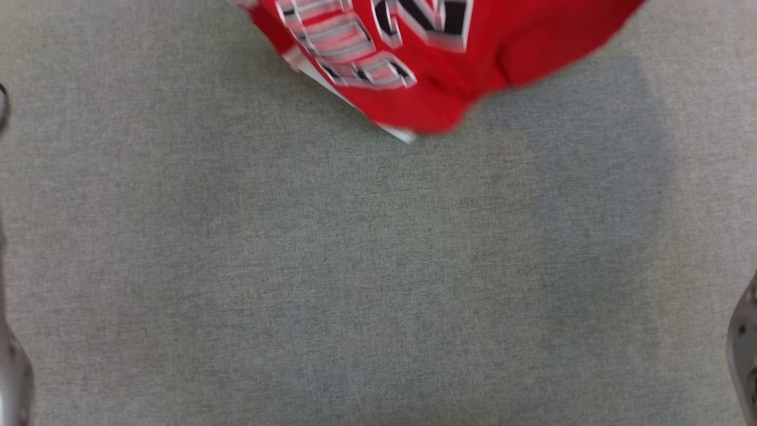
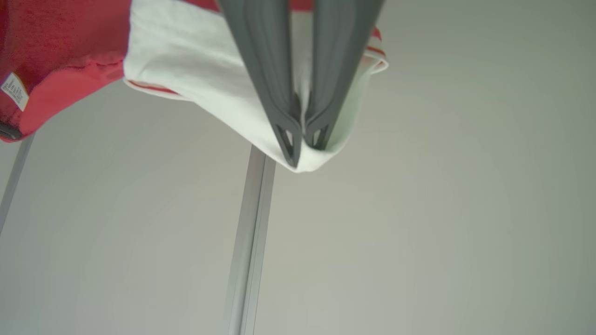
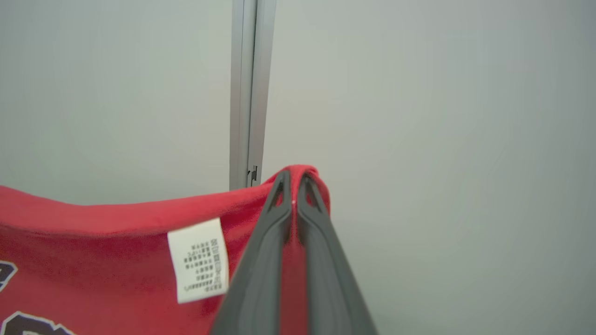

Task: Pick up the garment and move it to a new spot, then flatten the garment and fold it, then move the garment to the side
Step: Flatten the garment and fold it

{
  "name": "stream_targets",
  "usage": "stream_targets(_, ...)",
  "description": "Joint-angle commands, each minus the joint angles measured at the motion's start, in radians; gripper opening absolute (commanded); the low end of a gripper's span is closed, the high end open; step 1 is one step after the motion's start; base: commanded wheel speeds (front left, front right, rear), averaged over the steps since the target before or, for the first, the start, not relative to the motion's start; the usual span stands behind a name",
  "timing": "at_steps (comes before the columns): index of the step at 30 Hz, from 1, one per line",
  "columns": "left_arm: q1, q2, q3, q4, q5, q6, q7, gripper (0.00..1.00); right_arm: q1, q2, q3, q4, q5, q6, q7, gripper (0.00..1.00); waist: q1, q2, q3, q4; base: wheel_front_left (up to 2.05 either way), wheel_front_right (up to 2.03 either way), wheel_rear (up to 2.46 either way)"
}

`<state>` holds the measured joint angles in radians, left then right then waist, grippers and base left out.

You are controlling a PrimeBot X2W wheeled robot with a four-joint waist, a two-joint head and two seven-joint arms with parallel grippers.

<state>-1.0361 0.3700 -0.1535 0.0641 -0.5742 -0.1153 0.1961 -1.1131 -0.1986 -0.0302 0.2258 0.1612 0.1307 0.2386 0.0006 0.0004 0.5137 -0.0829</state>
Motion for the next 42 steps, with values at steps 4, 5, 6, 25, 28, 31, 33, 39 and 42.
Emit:
stream_targets(4, -0.203, 0.000, -0.004, 0.077, 0.061, -0.009, -0.149, 0.00, -0.192, 0.003, 0.017, 0.120, -0.088, 0.000, -0.185, 0.00, -0.0006, -0.0004, 0.032, 0.001, 0.00, 0.00, 0.00)
stream_targets(5, -0.234, -0.005, -0.007, 0.088, 0.068, -0.010, -0.181, 0.00, -0.223, 0.006, 0.014, 0.137, -0.104, 0.000, -0.226, 0.00, -0.0006, -0.0004, 0.034, -0.001, 0.00, 0.00, 0.00)
stream_targets(6, -0.259, -0.009, -0.012, 0.098, 0.073, -0.012, -0.208, 0.00, -0.249, 0.010, 0.009, 0.158, -0.113, 0.000, -0.261, 0.00, -0.0006, -0.0004, 0.036, -0.002, 0.00, 0.00, 0.00)
stream_targets(25, 0.279, 0.008, -0.323, 0.221, -0.118, -0.015, -0.434, 0.00, 0.154, -0.041, 0.111, 0.493, -0.014, 0.000, -0.492, 0.00, -0.0006, -0.0004, -0.018, 0.084, 0.00, 0.00, 0.00)
stream_targets(28, 0.441, 0.011, -0.341, 0.199, -0.175, -0.015, -0.436, 0.00, 0.274, -0.052, 0.148, 0.487, 0.043, 0.000, -0.491, 0.00, -0.0006, -0.0004, -0.085, 0.101, 0.00, 0.00, 0.00)
stream_targets(31, 0.596, 0.011, -0.360, 0.165, -0.235, -0.012, -0.419, 0.00, 0.388, -0.072, 0.142, 0.475, 0.085, 0.000, -0.459, 0.00, -0.0006, -0.0004, -0.153, 0.119, 0.00, 0.00, 0.00)
stream_targets(33, 0.683, 0.012, -0.373, 0.136, -0.272, -0.009, -0.392, 0.00, 0.465, -0.080, 0.117, 0.461, 0.093, 0.000, -0.430, 0.00, -0.0006, -0.0004, -0.199, 0.131, 0.00, 0.00, 0.00)
stream_targets(39, 0.900, 0.033, -0.426, 0.038, -0.370, 0.045, -0.264, 0.00, 0.697, -0.045, 0.002, 0.355, 0.069, 0.000, -0.301, 0.00, -0.0006, -0.0004, -0.304, 0.160, 0.00, 0.00, 0.00)
stream_targets(42, 0.983, 0.057, -0.438, -0.013, -0.415, 0.081, -0.204, 0.00, 0.811, -0.010, -0.056, 0.260, 0.039, 0.000, -0.221, 0.00, -0.0006, -0.0004, -0.341, 0.169, 0.00, 0.00, 0.00)
